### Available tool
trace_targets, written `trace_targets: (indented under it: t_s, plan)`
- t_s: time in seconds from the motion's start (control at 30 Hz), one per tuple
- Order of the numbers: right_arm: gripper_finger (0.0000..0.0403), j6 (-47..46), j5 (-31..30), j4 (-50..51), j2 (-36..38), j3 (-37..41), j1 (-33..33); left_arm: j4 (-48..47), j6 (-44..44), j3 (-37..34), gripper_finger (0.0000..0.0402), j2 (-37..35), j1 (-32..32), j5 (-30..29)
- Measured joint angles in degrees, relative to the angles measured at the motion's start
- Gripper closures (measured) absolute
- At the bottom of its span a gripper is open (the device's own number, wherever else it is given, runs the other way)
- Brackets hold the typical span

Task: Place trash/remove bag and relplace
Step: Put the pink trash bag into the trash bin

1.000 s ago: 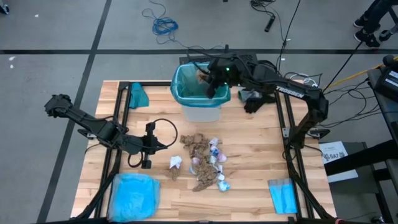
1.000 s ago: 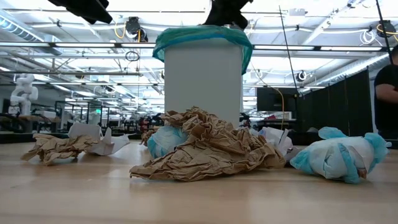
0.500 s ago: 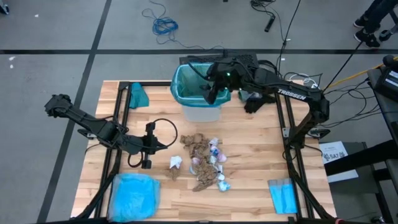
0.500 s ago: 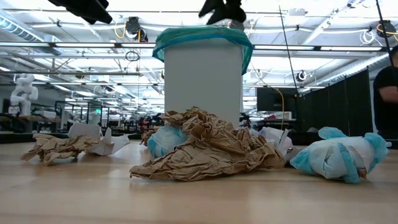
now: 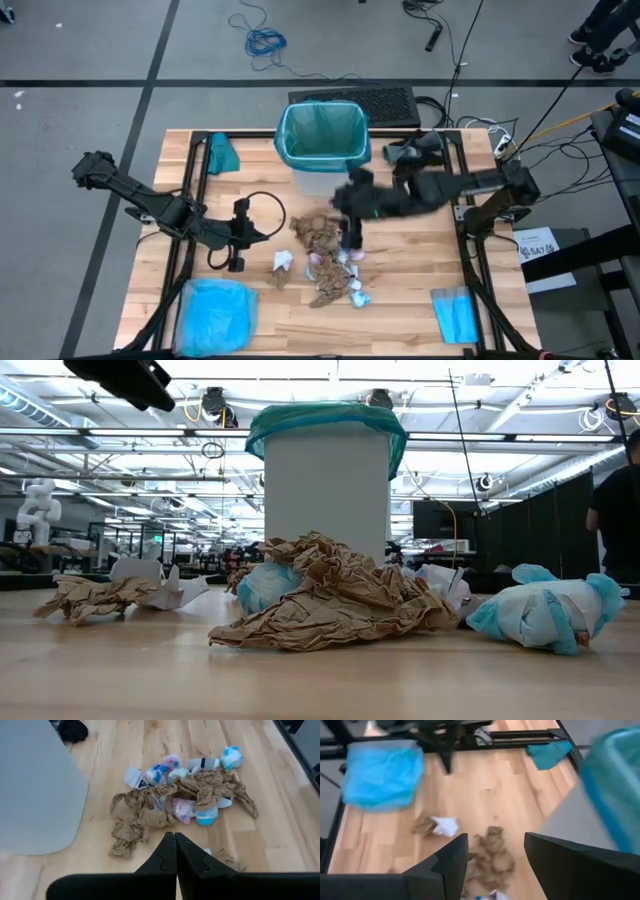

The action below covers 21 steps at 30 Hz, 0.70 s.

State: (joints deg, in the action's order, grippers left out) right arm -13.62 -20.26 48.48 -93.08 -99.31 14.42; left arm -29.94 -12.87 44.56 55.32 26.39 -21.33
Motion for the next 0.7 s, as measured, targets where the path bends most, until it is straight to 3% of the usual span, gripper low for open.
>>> trace_targets:
  t_s: [0.33, 0.5, 0.7]
  plan:
    - [0.0231, -14.48, -9.81, -12.23, 0.04, 18.36, 14.63, 5.79, -3.32, 0.00, 0.0402, 11.68, 1.44, 6.01]
    - [0.0234, -22.99, -9.91, -21.76, 0.02, 31.23, 16.04, 9.24, -0.81, 0.00, 0.0402, 16.69, 0.70, 6.29]
    - [0.0234, -34.20, -9.93, -27.98, -0.02, 44.65, 15.38, 11.05, -0.28, 0.83, 0.0402, 16.69, -0.11, 6.28]
